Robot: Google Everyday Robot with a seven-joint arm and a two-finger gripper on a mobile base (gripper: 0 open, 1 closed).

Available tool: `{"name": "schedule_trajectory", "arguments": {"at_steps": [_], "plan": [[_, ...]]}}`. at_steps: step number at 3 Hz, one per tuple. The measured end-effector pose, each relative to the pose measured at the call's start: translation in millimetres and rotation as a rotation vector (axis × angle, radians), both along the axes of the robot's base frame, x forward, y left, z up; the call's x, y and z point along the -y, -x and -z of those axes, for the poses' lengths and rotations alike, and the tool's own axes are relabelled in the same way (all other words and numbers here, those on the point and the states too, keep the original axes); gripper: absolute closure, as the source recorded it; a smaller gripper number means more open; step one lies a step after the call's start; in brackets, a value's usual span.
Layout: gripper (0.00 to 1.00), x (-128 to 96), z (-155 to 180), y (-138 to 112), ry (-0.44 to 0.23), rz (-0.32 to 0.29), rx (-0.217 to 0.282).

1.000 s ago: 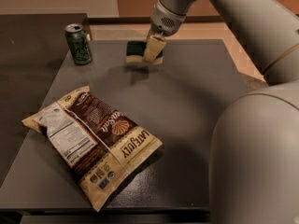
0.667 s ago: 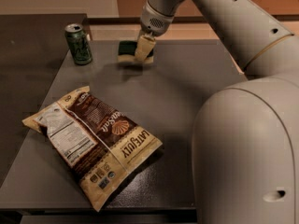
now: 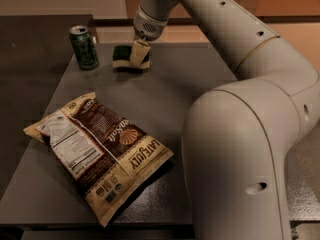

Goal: Move sponge near green can

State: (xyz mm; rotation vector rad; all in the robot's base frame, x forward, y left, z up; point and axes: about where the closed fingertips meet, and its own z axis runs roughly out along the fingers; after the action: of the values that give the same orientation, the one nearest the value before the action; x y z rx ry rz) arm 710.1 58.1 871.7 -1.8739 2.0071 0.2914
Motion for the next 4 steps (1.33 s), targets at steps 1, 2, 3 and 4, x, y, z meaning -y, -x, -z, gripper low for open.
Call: {"name": "schedule_trajectory", "arguments": {"at_steps": [1,2,3,4], "plan": [[0.59,-15,7,-3,0.005,-0.010,0.000],[0.36,-26,15,-5,-0.002,-0.011,0.000],[0.13,-28,18,-5,-0.002,-0.013,-0.003],[0.00,-30,21,-6,-0.002,-0.014,-0.005]]}}
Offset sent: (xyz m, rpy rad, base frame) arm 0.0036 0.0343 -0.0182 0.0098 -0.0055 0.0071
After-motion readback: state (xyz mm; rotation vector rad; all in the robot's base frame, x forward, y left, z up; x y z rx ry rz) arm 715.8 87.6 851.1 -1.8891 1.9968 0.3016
